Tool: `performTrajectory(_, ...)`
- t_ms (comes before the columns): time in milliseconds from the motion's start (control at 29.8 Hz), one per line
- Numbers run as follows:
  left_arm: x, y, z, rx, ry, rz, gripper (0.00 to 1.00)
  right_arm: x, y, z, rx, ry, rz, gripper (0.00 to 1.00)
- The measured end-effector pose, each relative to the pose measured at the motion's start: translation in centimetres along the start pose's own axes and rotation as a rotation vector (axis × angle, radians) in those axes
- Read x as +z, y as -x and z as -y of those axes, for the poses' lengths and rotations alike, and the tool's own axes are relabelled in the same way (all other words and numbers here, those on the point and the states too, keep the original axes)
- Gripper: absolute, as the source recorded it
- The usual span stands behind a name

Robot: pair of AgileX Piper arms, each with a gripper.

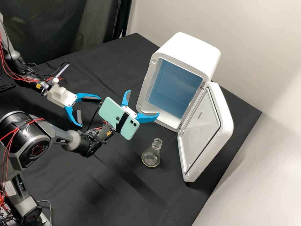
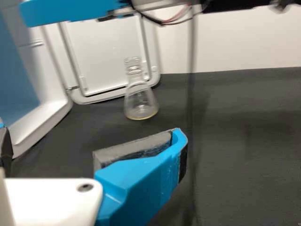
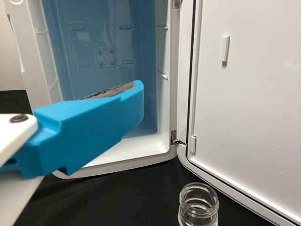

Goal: Place the flask in the incubator

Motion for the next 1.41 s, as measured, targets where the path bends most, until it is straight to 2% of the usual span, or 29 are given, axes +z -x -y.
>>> performTrajectory(134,-1.6,0.0,0.20,-0.006,0.002,-0.039,1.00,0.0,0.0,0.0,0.000,0.000,0.000,1.00)
performTrajectory(336,-3.1,-0.1,1.12,-0.036,0.015,-0.087,1.00,0.0,0.0,0.0,0.000,0.000,0.000,1.00)
performTrajectory(604,-3.9,-0.3,1.52,-0.047,0.018,-0.108,1.00,0.0,0.0,0.0,0.000,0.000,0.000,1.00)
performTrajectory(906,-4.6,-0.3,1.43,-0.044,0.018,-0.123,1.00,0.0,0.0,0.0,0.000,0.000,0.000,1.00)
performTrajectory(973,-4.7,-0.3,1.43,-0.045,0.023,-0.117,1.00,0.0,0.0,0.0,0.000,0.000,0.000,1.00)
performTrajectory(1040,-4.8,-0.2,1.22,-0.037,0.038,-0.119,1.00,0.0,0.0,0.0,0.000,0.000,0.000,1.00)
performTrajectory(1107,-4.8,0.0,0.72,-0.023,0.029,-0.109,1.00,0.0,0.0,0.0,0.000,0.000,0.000,1.00)
performTrajectory(1174,-4.9,0.1,0.20,-0.006,0.034,-0.111,1.00,0.0,0.0,0.0,0.000,0.000,0.000,1.00)
performTrajectory(1342,-5.2,0.6,-1.07,0.033,0.029,-0.112,1.00,0.0,0.0,0.0,0.000,0.000,0.000,1.00)
performTrajectory(1409,-5.3,0.8,-1.49,0.048,0.035,-0.117,1.00,0.0,0.0,0.0,0.000,0.000,0.000,1.00)
